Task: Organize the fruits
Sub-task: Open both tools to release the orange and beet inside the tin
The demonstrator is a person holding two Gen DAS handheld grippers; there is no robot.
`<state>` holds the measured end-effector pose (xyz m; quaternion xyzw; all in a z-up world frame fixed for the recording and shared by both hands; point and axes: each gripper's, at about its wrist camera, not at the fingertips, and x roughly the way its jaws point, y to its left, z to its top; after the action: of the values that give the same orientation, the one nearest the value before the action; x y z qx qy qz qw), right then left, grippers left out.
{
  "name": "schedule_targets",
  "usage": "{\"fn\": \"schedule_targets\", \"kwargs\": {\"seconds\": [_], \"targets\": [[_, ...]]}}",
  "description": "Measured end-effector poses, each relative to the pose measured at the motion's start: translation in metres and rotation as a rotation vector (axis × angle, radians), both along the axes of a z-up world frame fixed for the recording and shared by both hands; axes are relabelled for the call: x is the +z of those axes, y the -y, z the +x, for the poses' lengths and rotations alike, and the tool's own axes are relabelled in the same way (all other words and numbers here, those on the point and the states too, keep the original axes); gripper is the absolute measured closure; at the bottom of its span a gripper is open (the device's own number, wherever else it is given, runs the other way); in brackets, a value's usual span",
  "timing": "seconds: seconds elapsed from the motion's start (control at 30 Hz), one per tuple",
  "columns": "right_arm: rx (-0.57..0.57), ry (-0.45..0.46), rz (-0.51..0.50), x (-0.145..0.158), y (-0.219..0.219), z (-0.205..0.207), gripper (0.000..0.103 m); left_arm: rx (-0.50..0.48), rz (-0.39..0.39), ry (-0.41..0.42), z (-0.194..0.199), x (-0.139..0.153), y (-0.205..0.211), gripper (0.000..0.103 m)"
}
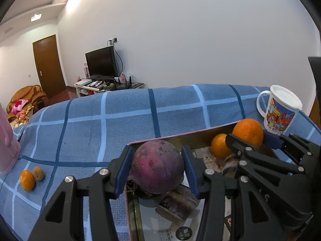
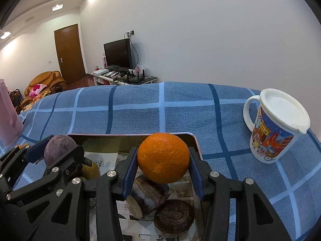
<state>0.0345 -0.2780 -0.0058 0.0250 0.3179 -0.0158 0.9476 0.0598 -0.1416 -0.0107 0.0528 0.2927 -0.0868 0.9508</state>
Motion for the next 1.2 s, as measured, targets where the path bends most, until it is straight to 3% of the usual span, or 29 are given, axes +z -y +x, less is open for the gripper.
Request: {"fn": "schedule_targets", "kwargs": {"seconds": [0.23,0.57,0.8,1.0,1.1,1.2], "targets": [[0.005,-0.023,0.019,-0.002,0.002,0.004,0.053,0.006,0.015,0.002,0.0,0.0,0.001,0.051],[0.079,-0.003,0.1,-0.001,0.006,0.001,0.052,0.02,-0.025,0.033,-0.011,0.006,-0.008,0.049],[0.151,0.013,0.254,-0.004,0.012,-0.002,0.052,0.105,0.038,0.147,-0.027,0.018,-0.018,0.022],[0.166,0.03,0.322,-0.004,0.018,-0.006,0.051,0.136,-0.05,0.131,-0.026,0.019,-0.036,0.0],[0.22,0.071,0.482,0.0,0.03,-0.012,0.046,0.112,-0.109,0.143,-0.032,0.023,-0.042,0.0],[0.223,0.105,0.536,0.002,0.033,-0.02,0.036,0.094,-0.092,0.156,-0.037,0.024,-0.039,0.0]]}}
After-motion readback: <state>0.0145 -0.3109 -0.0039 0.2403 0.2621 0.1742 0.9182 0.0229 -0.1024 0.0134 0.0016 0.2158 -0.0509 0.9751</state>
